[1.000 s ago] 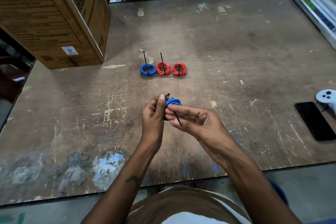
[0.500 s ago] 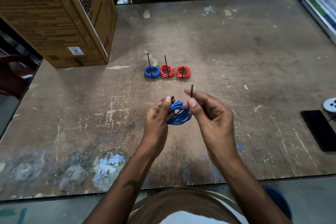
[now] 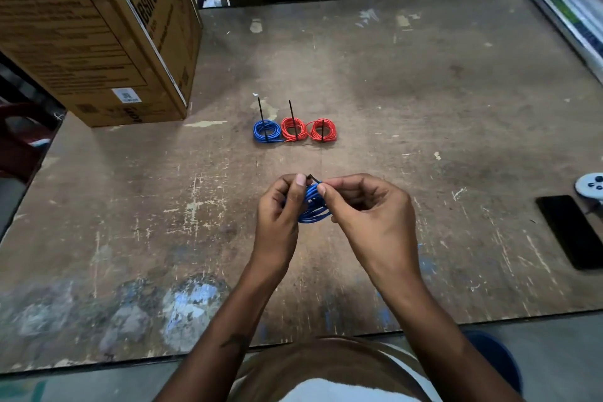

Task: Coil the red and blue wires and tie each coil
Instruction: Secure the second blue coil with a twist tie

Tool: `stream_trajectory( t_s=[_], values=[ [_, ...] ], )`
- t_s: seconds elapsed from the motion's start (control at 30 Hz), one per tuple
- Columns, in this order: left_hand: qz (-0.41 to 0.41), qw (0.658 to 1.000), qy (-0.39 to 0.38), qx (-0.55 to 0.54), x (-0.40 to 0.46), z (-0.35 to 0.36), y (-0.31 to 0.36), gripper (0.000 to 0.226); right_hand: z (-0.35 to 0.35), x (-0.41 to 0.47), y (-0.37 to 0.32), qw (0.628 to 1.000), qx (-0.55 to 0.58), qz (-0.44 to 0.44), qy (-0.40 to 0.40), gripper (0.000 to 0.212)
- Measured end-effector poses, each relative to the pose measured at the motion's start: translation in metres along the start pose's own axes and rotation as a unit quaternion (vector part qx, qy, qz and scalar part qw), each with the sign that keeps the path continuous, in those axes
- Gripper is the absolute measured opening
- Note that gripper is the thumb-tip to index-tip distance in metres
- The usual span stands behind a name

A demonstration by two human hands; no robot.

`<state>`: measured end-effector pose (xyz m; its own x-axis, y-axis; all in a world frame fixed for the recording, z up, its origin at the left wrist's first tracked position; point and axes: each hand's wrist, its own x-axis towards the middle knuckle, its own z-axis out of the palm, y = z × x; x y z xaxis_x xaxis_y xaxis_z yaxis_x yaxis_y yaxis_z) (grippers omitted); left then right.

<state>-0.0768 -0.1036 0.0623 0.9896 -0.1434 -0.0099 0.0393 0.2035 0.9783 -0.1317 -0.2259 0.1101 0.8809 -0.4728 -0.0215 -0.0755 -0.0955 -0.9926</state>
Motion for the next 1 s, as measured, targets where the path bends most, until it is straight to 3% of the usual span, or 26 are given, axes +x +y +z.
stream_trajectory(
  t_s=[1.0],
  values=[
    [-0.017, 1.0, 0.011, -0.014, 0.007, 0.01, -0.009, 0.031, 0.002, 0.006, -0.005, 0.996, -0.074, -0.008, 0.044, 0.006]
  ],
)
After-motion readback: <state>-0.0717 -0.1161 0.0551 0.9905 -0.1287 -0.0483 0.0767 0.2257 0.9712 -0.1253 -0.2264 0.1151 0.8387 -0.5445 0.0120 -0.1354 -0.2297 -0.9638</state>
